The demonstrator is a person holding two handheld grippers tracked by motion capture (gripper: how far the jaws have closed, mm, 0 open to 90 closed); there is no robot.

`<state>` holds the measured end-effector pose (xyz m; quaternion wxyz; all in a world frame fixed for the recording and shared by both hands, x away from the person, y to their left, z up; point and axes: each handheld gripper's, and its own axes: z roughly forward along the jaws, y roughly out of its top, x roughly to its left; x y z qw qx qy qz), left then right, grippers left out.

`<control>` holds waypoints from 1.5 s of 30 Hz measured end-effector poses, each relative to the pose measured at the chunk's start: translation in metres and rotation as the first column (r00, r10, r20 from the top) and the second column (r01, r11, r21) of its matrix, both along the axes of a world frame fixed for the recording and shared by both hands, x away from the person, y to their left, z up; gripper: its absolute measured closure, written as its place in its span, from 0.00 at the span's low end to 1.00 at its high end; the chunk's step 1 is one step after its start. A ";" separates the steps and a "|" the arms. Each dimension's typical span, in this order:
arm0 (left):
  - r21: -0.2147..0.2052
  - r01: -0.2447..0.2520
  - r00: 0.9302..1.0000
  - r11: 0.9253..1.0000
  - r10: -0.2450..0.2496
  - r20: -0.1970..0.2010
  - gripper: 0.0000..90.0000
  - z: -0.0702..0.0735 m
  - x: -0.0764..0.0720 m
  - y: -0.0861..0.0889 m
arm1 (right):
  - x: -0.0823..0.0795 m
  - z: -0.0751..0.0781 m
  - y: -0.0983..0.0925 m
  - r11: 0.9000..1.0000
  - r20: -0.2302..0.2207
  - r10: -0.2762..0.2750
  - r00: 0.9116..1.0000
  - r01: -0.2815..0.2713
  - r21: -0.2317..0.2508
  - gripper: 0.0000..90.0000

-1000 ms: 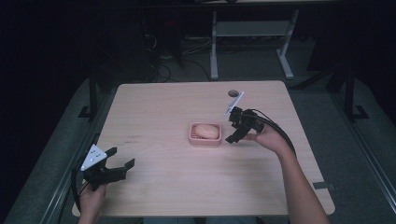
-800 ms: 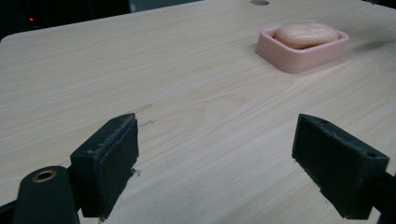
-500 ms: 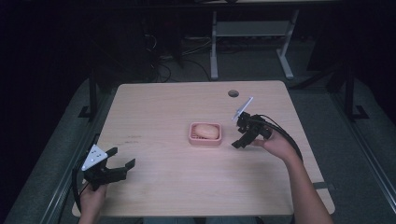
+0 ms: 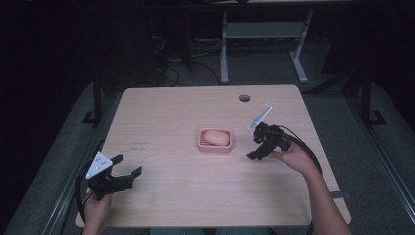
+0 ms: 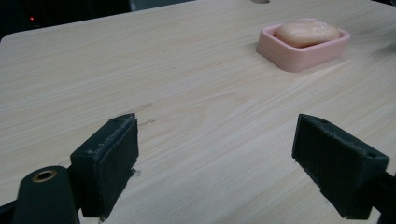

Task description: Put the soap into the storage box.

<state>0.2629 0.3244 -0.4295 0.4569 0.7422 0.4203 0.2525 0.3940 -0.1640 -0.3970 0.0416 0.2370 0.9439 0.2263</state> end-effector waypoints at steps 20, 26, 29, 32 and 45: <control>0.000 0.001 1.000 1.000 -0.001 -0.006 0.16 -0.001 0.000 -0.001 | -0.023 -0.015 -0.024 0.999 -0.009 -0.041 0.999 0.041 0.023 0.31; 0.005 0.005 1.000 1.000 -0.005 -0.007 0.16 -0.001 0.000 -0.001 | -0.030 -0.021 -0.030 0.998 -0.014 -0.047 0.999 0.048 0.027 0.31; 0.004 0.004 1.000 1.000 -0.004 -0.009 0.16 -0.002 0.000 -0.002 | -0.035 -0.024 -0.035 0.998 -0.015 -0.056 0.998 0.056 0.033 0.31; 0.010 0.007 1.000 1.000 -0.007 -0.011 0.16 -0.002 0.000 -0.002 | -0.039 -0.026 -0.037 0.997 -0.013 -0.061 0.998 0.061 0.037 0.31; 0.016 0.020 1.000 1.000 -0.019 -0.019 0.16 -0.004 0.001 -0.005 | -0.065 -0.038 -0.054 0.992 -0.010 -0.101 0.995 0.101 0.080 0.31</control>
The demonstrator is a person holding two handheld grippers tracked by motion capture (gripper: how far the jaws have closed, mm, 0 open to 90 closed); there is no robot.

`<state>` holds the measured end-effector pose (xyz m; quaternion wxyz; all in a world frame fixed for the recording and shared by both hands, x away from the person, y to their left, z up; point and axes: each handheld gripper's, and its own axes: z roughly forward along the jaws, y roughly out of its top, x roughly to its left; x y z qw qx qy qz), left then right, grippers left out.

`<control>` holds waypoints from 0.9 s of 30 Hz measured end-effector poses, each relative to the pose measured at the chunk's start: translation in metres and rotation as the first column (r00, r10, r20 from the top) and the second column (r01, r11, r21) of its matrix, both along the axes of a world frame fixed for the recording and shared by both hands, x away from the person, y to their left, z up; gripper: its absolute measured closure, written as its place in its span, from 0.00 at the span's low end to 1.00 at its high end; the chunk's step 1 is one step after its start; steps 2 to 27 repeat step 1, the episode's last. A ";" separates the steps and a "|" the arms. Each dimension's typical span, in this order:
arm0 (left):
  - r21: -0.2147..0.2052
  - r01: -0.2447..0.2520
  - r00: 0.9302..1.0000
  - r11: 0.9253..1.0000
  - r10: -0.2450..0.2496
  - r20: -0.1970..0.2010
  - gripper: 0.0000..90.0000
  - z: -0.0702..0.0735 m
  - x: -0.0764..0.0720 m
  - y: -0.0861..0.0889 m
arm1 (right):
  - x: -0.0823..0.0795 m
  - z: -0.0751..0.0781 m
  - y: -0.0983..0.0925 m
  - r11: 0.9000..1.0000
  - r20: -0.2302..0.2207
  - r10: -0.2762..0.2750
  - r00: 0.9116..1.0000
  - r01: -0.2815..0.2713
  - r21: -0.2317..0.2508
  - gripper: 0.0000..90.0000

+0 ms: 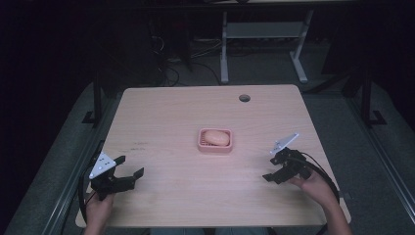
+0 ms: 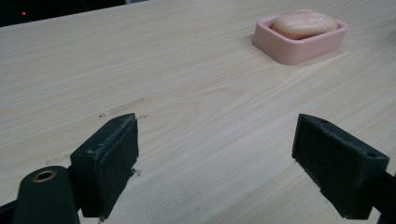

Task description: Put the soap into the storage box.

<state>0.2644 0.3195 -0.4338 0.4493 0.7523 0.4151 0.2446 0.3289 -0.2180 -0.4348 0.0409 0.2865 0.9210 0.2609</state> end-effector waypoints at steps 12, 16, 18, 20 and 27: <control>0.000 0.000 1.000 1.000 0.000 0.000 0.16 0.000 0.000 0.000 | 0.000 0.000 0.000 1.000 0.000 0.000 1.000 0.000 0.000 0.31; 0.000 0.000 1.000 1.000 0.000 0.000 0.16 0.000 0.000 0.000 | 0.000 0.000 0.000 1.000 0.000 0.000 1.000 0.000 0.000 0.31; 0.000 0.000 1.000 1.000 0.000 0.000 0.16 0.000 0.000 0.000 | 0.000 0.000 0.000 1.000 0.000 0.000 1.000 0.000 0.000 0.31; 0.000 0.000 1.000 1.000 0.000 0.000 0.16 0.000 0.000 0.000 | 0.000 0.000 0.000 1.000 0.000 0.000 1.000 0.000 0.000 0.31; 0.000 0.000 1.000 1.000 0.000 0.000 0.16 0.000 0.000 0.000 | 0.000 0.000 0.000 1.000 0.000 0.000 1.000 0.000 0.000 0.31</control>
